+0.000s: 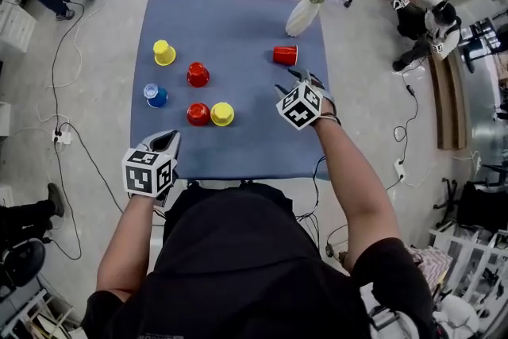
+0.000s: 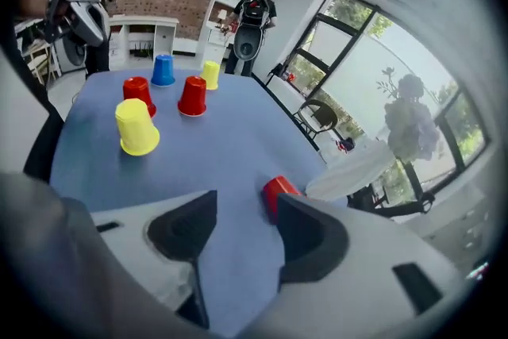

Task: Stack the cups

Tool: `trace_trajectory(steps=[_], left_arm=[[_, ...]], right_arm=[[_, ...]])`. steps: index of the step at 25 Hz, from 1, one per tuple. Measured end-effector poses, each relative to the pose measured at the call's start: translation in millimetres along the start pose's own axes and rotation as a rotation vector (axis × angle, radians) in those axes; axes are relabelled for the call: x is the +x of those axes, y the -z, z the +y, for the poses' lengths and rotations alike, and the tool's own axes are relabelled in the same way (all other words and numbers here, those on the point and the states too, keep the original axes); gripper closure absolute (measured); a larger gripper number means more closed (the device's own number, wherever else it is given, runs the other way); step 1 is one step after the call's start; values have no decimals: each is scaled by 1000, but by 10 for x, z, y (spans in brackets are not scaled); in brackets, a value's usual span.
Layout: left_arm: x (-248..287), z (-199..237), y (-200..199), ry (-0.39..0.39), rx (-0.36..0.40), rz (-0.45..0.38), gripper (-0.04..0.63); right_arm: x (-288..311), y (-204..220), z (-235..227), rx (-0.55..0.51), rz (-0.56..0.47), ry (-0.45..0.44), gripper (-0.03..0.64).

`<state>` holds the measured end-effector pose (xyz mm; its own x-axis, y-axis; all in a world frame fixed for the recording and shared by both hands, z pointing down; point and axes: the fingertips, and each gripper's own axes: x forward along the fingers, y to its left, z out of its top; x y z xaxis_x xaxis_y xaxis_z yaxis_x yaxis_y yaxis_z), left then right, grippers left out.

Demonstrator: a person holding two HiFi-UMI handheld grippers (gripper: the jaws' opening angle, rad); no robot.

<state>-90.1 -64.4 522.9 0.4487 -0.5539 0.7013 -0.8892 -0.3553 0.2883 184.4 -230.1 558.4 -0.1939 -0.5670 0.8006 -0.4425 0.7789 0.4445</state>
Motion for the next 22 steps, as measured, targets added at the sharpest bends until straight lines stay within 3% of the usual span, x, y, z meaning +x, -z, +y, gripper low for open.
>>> trace_trajectory(steps=[10,22], left_arm=[[52,51,33,-51,-57,-2,591],[-60,353,474,-132,-179,71,591]], right_arm=[[574,46,-611,-185,129,24,380],[1135,7,-580,-431,244,-60,380]])
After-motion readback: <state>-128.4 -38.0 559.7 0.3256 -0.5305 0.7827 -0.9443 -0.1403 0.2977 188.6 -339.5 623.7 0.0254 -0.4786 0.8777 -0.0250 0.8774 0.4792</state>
